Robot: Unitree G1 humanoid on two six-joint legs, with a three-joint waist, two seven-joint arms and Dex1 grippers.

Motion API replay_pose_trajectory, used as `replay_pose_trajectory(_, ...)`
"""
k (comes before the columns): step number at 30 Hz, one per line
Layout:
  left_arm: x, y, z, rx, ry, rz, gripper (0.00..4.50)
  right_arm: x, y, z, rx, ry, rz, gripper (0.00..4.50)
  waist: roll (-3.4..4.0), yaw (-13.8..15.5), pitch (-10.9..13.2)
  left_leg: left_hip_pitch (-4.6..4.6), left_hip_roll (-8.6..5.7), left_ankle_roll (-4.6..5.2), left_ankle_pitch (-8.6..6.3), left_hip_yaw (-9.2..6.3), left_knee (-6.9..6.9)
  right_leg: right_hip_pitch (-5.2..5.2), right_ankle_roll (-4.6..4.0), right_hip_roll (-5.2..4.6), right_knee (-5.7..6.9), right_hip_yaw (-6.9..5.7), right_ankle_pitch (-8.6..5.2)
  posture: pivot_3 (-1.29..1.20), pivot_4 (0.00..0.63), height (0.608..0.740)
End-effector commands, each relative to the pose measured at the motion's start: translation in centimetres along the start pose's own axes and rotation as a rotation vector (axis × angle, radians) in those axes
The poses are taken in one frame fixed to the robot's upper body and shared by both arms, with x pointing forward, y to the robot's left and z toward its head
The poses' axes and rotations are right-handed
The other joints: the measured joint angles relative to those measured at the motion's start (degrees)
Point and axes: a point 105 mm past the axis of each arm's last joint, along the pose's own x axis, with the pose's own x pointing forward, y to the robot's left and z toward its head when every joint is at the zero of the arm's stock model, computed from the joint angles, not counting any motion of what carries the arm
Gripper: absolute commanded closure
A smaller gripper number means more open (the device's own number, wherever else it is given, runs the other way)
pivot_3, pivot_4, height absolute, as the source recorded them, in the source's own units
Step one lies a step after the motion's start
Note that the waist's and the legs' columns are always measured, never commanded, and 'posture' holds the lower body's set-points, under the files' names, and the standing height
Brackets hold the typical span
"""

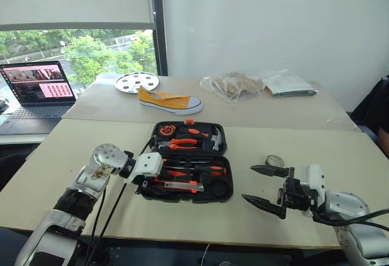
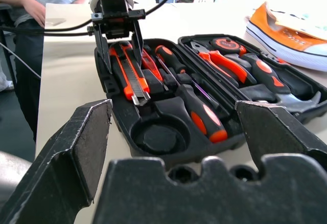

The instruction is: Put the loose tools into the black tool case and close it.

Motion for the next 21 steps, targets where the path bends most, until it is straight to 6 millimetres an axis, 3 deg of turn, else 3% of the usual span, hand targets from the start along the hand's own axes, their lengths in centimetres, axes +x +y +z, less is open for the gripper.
replay_pose_trajectory(1,0.4,0.1,0.0,-0.011,0.027,-0.004,2.69,0.2,0.0,0.7,-0.018,-0.025,-0.001,0.00,0.00,0.03,0.00,0.00,0.00,0.01,-0.01,0.00,0.03,0.01,0.01,-0.01,0.00,0.01,0.00,0.00,0.150,0.740)
replay_pose_trajectory(6,0.8,-0.1,0.4,-0.078,-0.017,-0.007,2.69,0.2,0.0,0.5,-0.012,-0.024,-0.002,0.00,0.00,-0.03,0.00,-0.01,0.00,0.07,-0.04,-0.01,0.13,0.05,0.16,-0.02,0.00,0.04,-0.04,0.00,0.150,0.740)
replay_pose_trajectory(8,0.8,0.5,1.0,-0.058,-0.055,0.048,1.77,0.2,0.1,0.5,-0.008,-0.024,-0.003,0.00,0.00,0.06,0.00,-0.01,-0.01,0.07,-0.04,-0.02,0.13,0.06,0.16,-0.02,0.00,0.03,-0.04,0.00,0.150,0.740)
replay_pose_trajectory(13,-0.6,1.7,3.1,-0.003,-0.194,0.144,0.09,0.1,0.2,0.4,-0.002,-0.021,0.003,0.00,0.00,-0.12,0.00,-0.10,-0.01,0.11,-0.06,-0.06,0.18,0.04,0.10,-0.04,-0.01,0.03,0.01,0.00,0.150,0.740)
replay_pose_trajectory(16,-2.4,2.2,4.7,0.003,-0.309,0.202,0.09,0.1,0.1,0.4,-0.001,-0.018,0.004,0.00,0.00,-0.46,0.00,-0.17,0.01,0.10,-0.06,-0.11,0.18,-0.01,0.10,-0.03,-0.02,0.02,0.01,0.00,0.150,0.740)
replay_pose_trajectory(19,-3.3,2.1,4.8,0.002,-0.323,0.229,0.09,0.0,0.0,0.4,-0.001,-0.017,0.002,0.00,0.00,-0.75,0.00,-0.22,0.02,0.07,-0.04,-0.12,0.18,-0.08,0.10,-0.01,0.00,0.02,0.01,0.00,0.150,0.740)
replay_pose_trajectory(21,-3.6,1.7,4.2,-0.007,-0.305,0.227,0.60,0.1,0.0,0.3,0.000,-0.017,0.003,0.00,0.00,-0.76,0.00,-0.21,0.02,0.05,-0.03,-0.13,0.18,-0.08,0.10,0.00,0.00,0.02,0.01,0.00,0.150,0.740)
